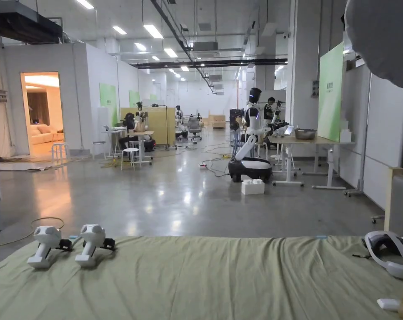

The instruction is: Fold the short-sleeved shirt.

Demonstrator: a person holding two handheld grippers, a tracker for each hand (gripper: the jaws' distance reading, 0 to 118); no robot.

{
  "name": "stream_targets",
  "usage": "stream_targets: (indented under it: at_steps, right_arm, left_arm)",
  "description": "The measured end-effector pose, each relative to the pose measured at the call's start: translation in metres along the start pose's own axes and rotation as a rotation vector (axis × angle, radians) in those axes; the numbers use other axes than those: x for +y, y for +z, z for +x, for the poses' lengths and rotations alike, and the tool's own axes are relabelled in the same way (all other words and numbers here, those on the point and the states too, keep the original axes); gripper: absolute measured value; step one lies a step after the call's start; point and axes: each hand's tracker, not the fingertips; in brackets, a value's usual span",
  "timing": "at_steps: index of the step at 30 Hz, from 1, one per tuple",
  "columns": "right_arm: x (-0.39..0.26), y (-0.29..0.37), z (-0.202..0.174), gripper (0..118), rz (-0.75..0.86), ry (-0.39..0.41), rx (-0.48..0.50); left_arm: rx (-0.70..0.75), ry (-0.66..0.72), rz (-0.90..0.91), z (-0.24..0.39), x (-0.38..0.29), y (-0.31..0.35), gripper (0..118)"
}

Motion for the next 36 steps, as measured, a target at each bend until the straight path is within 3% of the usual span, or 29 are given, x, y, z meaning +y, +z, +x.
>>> stream_targets:
  at_steps: [6, 10, 20, 22, 23, 24, 25, 26, 27, 28, 29, 30, 31, 36]
  right_arm:
    - [0.002, -0.002, 0.001, 3, -0.002, -0.015, -0.019]
    - [0.002, -0.003, 0.006, 3, -0.008, -0.086, 0.000]
    - [0.009, -0.006, 0.007, 3, 0.004, -0.076, -0.014]
    - [0.013, -0.007, 0.008, 3, 0.007, -0.078, -0.008]
    - [0.016, -0.007, 0.009, 4, 0.008, -0.077, -0.004]
    - [0.019, -0.007, 0.010, 4, 0.010, -0.075, 0.000]
    - [0.022, -0.008, 0.010, 6, 0.013, -0.072, 0.003]
    - [0.025, -0.009, 0.011, 9, 0.016, -0.069, 0.001]
    - [0.027, -0.010, 0.011, 18, 0.019, -0.064, -0.004]
    - [0.028, -0.013, 0.012, 36, 0.013, -0.059, -0.008]
    - [0.030, -0.015, 0.012, 67, -0.008, -0.056, -0.006]
    - [0.029, -0.019, 0.011, 107, -0.020, -0.056, -0.012]
    - [0.026, -0.020, 0.011, 118, -0.024, -0.057, -0.012]
    - [0.019, -0.025, 0.008, 118, -0.012, -0.035, -0.045]
  left_arm:
    - [0.019, 0.038, 0.000, 0.001, -0.001, -0.002, 1]
    - [0.021, 0.037, -0.021, -0.001, -0.002, -0.004, 1]
    - [0.055, 0.069, -0.023, -0.009, 0.003, -0.011, 2]
    - [0.044, 0.091, -0.024, -0.016, 0.004, -0.012, 36]
    - [0.036, 0.096, -0.029, -0.018, 0.006, -0.013, 44]
    - [0.020, 0.102, -0.042, -0.020, 0.008, -0.014, 44]
    - [-0.022, 0.113, -0.067, -0.022, 0.010, -0.015, 67]
    - [-0.031, 0.114, -0.059, -0.025, 0.013, -0.016, 76]
    - [-0.020, 0.106, -0.058, -0.024, 0.015, -0.017, 76]
    - [-0.006, 0.091, -0.048, -0.022, 0.015, -0.017, 77]
    - [0.017, 0.073, -0.036, -0.021, 0.016, -0.018, 84]
    - [0.025, 0.075, -0.035, -0.021, 0.012, -0.019, 102]
    - [0.032, 0.080, -0.037, -0.021, 0.011, -0.020, 115]
    - [0.049, 0.103, -0.037, -0.022, 0.006, -0.022, 118]
